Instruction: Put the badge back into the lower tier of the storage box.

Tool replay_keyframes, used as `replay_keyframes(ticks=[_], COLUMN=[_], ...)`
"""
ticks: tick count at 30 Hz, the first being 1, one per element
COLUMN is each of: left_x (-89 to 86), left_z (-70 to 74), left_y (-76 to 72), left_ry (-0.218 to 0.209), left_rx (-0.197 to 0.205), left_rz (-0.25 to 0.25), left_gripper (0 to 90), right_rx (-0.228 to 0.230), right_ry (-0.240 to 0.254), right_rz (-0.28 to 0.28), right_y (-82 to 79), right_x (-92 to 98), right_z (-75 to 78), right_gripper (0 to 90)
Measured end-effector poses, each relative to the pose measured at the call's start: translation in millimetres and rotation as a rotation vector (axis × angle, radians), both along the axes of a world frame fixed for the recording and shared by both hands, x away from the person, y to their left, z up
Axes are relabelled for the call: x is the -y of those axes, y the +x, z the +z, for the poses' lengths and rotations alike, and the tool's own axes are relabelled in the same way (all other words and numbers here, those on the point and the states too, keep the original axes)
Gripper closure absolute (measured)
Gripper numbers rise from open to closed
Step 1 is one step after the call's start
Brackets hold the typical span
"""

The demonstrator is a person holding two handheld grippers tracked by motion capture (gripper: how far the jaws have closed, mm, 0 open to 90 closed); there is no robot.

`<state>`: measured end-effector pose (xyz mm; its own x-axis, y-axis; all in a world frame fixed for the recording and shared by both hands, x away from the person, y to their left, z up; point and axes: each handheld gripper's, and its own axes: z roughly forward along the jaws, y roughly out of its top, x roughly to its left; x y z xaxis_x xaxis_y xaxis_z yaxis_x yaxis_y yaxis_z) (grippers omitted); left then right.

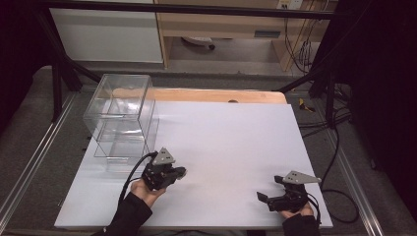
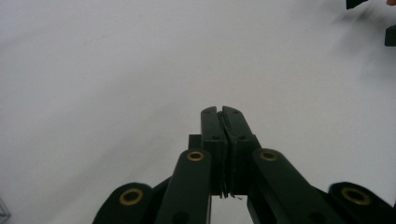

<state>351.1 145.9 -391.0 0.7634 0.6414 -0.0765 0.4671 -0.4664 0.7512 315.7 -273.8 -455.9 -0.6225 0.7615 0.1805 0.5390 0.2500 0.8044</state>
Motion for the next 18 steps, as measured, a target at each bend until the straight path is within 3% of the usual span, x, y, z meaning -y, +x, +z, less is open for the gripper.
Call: replay_keyframes(ticks=[18], left_x=[-33.4], left_z=[7.8], left_y=[-9.3], left_ry=[-0.041], left_rx=[0.019], left_rz=[0.041], left_gripper=[88.1], right_rx=[0.003], right_ry=[-0.007], right_rz=[0.004], right_y=[0.4], right_x=[0.0], right_z=[-0.4], right_gripper=[1.6])
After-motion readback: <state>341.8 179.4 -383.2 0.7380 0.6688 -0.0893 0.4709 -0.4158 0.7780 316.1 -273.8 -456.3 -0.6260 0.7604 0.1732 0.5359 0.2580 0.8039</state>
